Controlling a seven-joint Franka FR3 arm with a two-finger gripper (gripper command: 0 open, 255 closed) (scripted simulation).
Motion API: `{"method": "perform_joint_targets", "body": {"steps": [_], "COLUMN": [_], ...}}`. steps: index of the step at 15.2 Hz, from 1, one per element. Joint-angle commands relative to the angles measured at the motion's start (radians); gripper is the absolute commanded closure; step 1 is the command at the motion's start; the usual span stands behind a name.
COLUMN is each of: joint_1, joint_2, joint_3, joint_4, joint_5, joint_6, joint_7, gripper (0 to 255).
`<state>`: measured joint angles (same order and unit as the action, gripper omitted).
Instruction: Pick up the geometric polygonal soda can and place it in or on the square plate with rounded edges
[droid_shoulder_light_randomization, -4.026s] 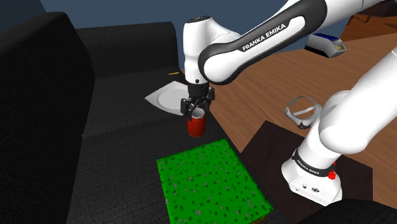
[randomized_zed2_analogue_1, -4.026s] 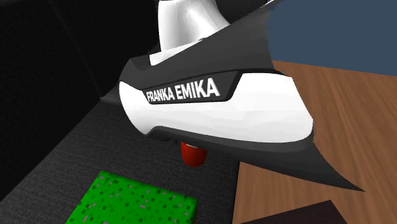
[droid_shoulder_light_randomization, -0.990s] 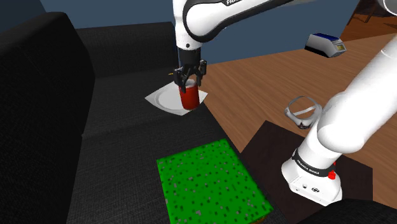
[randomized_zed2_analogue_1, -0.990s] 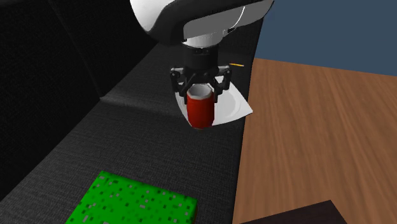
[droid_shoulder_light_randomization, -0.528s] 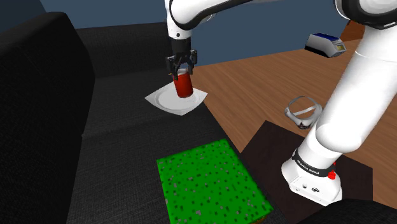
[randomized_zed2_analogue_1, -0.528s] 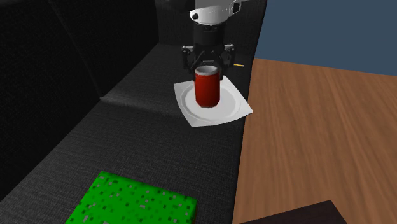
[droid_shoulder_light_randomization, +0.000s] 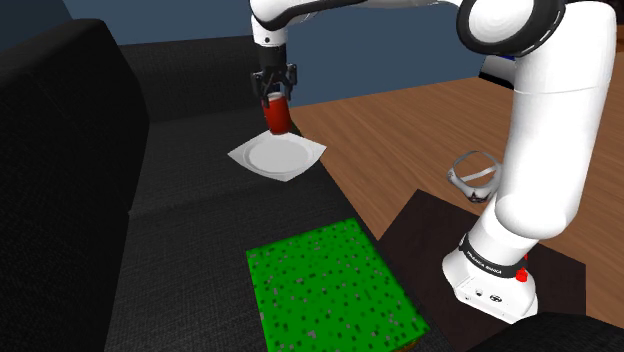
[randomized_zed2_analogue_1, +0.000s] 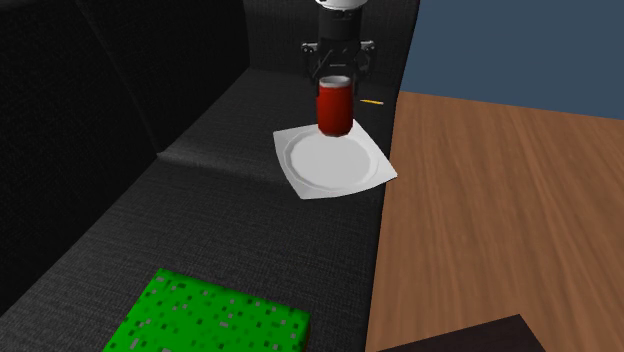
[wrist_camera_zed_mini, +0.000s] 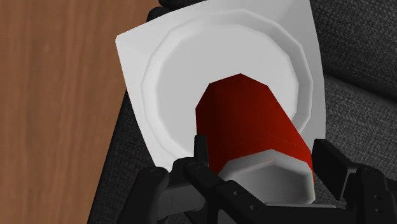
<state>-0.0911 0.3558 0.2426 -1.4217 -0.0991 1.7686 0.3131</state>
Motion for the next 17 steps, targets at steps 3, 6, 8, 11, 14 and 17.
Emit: {"method": "perform_joint_targets", "body": {"steps": [3, 6, 8, 11, 14, 17], "joint_1": [-0.004, -0.005, -0.006, -0.007, -0.007, -0.007], "joint_2": [0.020, 0.022, 0.025, 0.031, 0.039, 0.049], "joint_3": [-0.004, -0.005, -0.005, -0.007, -0.008, -0.009], "joint_4": [-0.014, -0.051, -0.074, -0.106, -0.135, -0.161], "joint_5": [-0.004, -0.005, -0.007, -0.009, -0.012, -0.015], "joint_6": [0.035, 0.074, 0.099, 0.137, 0.173, 0.209], "joint_7": [-0.005, -0.004, -0.002, 0.000, 0.002, 0.005], "gripper": [255, 255, 255, 255, 255, 255]}}
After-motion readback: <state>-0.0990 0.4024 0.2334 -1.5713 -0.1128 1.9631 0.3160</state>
